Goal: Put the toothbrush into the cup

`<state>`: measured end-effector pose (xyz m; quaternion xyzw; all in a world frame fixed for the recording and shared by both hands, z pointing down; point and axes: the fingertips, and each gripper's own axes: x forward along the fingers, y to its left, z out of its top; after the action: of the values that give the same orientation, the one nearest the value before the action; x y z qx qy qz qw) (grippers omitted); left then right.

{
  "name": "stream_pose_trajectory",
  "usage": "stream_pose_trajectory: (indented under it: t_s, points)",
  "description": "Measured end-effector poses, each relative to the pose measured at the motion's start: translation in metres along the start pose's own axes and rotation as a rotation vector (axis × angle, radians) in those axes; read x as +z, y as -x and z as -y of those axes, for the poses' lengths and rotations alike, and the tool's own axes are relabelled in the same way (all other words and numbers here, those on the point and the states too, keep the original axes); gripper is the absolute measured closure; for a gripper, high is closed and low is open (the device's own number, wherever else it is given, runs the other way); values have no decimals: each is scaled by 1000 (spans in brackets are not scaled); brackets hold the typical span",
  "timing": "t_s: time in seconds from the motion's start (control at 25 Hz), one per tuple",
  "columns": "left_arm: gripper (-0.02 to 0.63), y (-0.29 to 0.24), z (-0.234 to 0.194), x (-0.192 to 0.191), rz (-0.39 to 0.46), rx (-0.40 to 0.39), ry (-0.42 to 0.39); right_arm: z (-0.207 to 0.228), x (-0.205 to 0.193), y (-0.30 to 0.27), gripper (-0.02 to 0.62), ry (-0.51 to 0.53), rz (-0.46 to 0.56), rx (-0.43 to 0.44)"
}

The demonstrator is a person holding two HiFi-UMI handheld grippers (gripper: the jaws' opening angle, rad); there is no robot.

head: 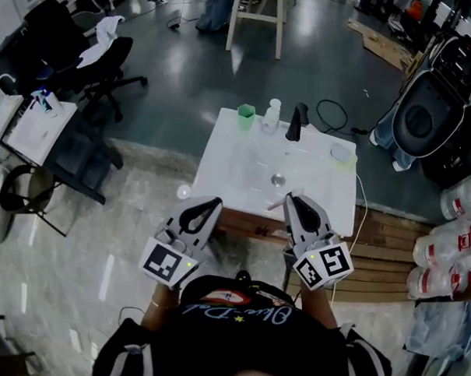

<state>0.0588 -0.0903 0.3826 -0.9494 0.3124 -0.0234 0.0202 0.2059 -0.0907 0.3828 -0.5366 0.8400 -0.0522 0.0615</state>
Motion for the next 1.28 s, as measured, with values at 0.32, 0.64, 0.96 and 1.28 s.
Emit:
stream_pose_trajectory:
  t_s: [0.32,0.64,0.96,1.28]
  points:
    - [607,-39,-51,-12,1,-65,18,24,-3,-47,584,13,-5,-76]
    - [607,-81,-114,-12,31,-131,27,45,1,-118,584,52,-1,-135]
    - [607,-106,-173,-24,36,-159,57,63,-1,-193,584,101,0,-177]
    - [607,-120,-213,-39,10,-199,65,92,-7,-240,584,135,-10,-275]
